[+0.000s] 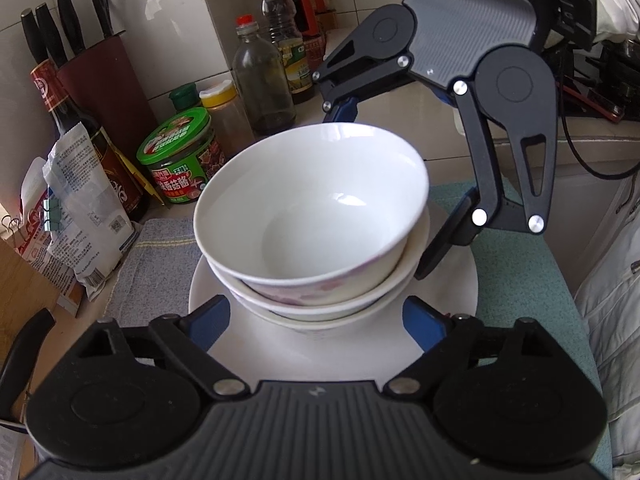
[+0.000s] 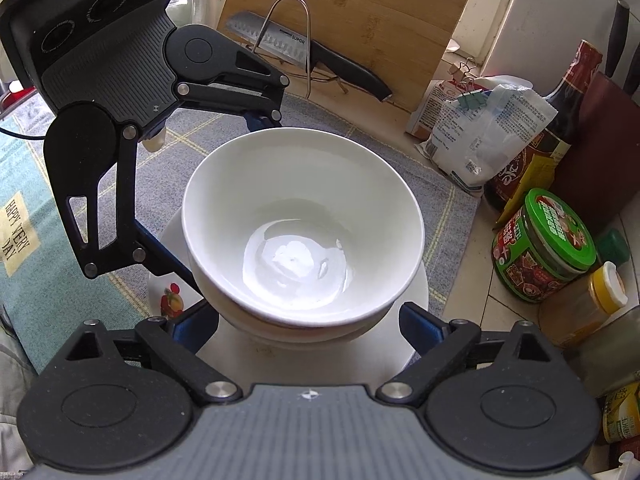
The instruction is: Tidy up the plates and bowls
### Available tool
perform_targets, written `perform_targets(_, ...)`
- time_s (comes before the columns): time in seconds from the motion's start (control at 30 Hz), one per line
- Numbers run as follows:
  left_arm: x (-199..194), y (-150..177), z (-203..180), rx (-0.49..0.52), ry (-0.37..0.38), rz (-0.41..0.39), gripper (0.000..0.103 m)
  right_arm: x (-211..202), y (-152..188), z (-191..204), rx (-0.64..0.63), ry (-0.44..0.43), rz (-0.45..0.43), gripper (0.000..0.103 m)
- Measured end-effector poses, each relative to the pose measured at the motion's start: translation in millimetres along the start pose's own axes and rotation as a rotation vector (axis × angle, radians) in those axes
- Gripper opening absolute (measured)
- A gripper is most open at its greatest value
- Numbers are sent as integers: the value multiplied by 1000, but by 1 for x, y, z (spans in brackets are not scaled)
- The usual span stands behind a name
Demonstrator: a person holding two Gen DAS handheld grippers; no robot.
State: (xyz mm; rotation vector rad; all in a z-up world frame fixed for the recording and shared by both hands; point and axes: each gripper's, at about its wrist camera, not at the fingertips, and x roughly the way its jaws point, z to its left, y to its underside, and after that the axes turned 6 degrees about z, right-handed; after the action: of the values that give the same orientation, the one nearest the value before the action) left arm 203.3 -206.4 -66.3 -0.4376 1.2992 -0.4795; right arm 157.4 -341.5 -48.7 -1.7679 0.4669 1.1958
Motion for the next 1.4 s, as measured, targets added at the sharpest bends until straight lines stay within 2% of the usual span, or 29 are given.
perform_targets(0.17,-7,10,-3,-87,-52,9,94,-7,5,1,10,-4,-16,103)
perform_targets(0.33,-29,27,-2,-335,-106,-34,100,-13,7,5,91,-13,-29,103)
perform_targets(0.43,-46,41,-7,-496,-144,-79,102,-20,7,16,173,50,-25,103)
perform_targets(0.53,-59,53,-18,-610,-225,-103,102,-28,9,32,311,121,-4,103)
perform_targets(0.63,-67,56,-31,-682,-309,-62,102,-34,12,54,461,196,21,103)
perform_targets(0.7,-76,59,-42,-705,-350,-67,102,-39,14,72,574,258,37,103)
perform_targets(0.83,-101,64,-57,-757,-304,-78,102,-49,15,97,760,333,67,103)
perform_targets(0.97,-124,60,-67,-792,-363,-17,102,-67,16,118,904,367,52,103)
perform_targets(1.03,-137,57,-70,-809,-378,-5,102,-76,15,127,929,383,38,103)
perform_targets(1.17,-161,53,-76,-836,-378,-41,102,-91,8,145,934,434,23,103)
perform_targets(1.4,-176,52,-80,-849,-418,-33,102,-106,0,161,924,462,-14,103)
